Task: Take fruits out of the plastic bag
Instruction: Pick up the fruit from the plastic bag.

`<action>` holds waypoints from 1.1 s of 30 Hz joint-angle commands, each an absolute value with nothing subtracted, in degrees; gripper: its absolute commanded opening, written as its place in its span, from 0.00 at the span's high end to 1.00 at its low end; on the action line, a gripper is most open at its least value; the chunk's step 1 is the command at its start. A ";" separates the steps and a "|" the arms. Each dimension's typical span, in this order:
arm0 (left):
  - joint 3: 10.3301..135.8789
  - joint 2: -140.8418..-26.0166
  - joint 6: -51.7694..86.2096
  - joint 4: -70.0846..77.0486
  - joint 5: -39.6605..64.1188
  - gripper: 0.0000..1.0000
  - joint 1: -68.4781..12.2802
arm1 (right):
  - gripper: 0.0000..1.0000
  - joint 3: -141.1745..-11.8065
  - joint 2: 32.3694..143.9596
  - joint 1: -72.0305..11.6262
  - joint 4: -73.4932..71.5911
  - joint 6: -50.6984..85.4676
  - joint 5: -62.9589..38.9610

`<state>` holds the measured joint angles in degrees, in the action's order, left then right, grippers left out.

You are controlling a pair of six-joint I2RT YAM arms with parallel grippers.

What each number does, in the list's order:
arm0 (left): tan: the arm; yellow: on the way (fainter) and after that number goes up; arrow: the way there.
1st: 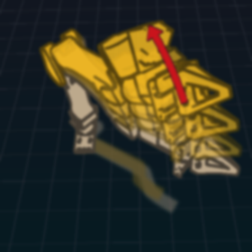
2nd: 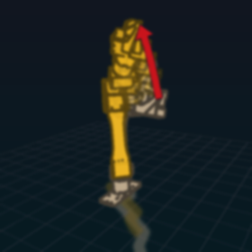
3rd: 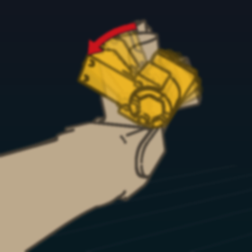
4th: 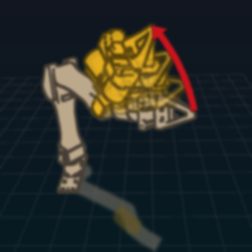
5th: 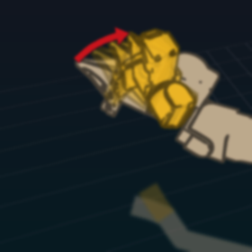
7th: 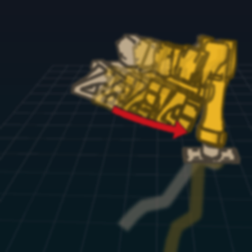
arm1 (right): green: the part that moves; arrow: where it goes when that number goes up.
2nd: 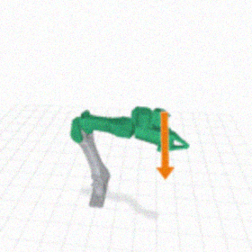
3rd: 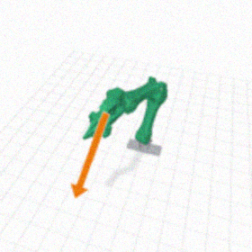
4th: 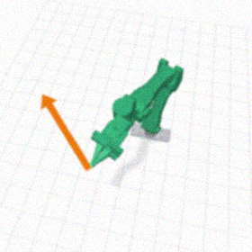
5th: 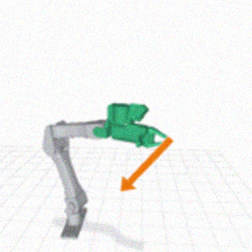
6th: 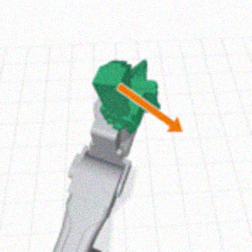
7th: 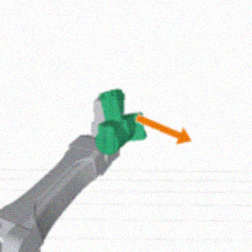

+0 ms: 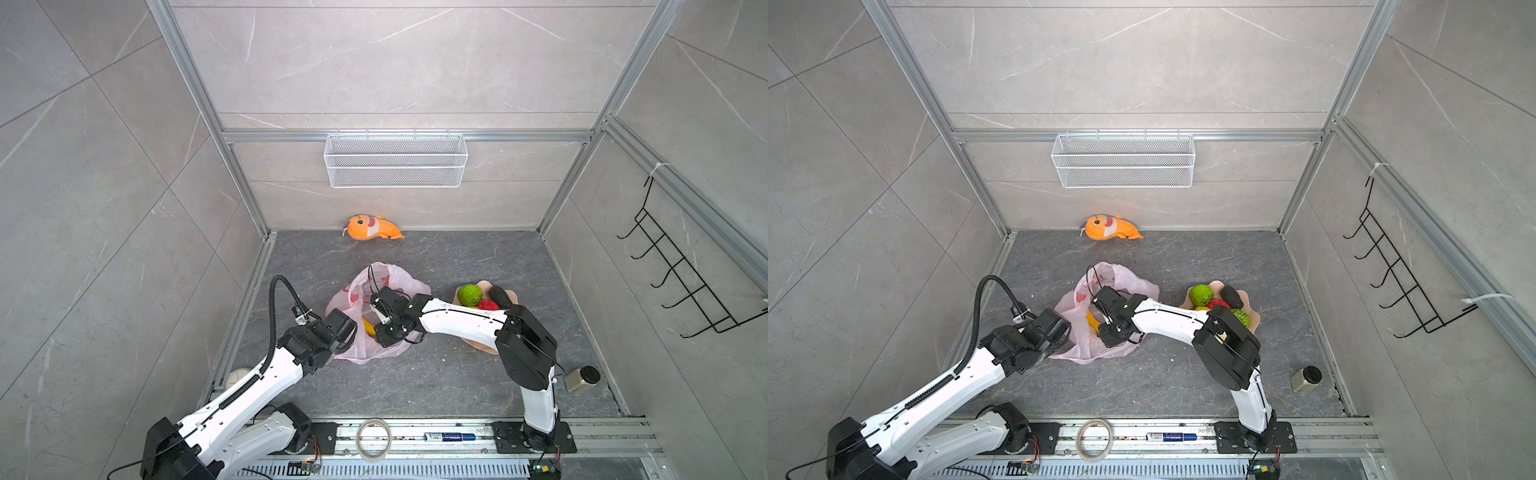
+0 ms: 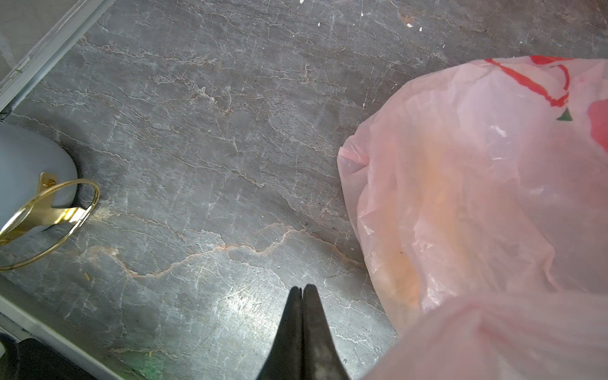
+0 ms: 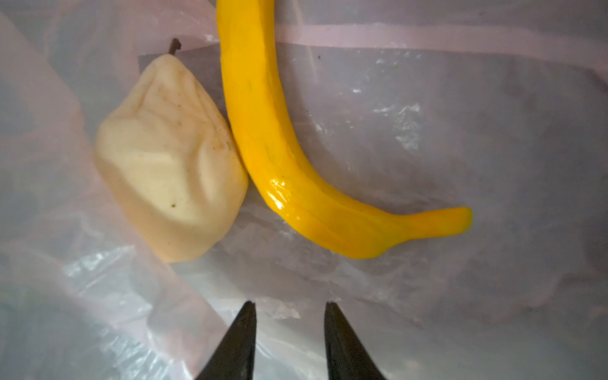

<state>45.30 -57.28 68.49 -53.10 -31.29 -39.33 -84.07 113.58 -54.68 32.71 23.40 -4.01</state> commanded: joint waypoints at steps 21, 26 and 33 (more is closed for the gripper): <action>46.54 -53.12 69.55 -57.93 -34.80 1.00 -39.13 | 0.54 -94.75 116.80 -55.66 29.36 22.16 0.24; 45.62 -51.37 70.20 -58.86 -34.96 1.00 -39.12 | 0.52 -101.71 123.54 -55.63 30.94 21.62 -2.86; 45.00 -50.09 71.92 -60.24 -35.24 1.00 -39.13 | 0.48 -105.10 128.62 -55.67 33.05 20.75 -3.26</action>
<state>44.93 -50.78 70.19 -58.02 -32.99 -39.33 -103.31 127.00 -55.33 30.52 22.13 -2.81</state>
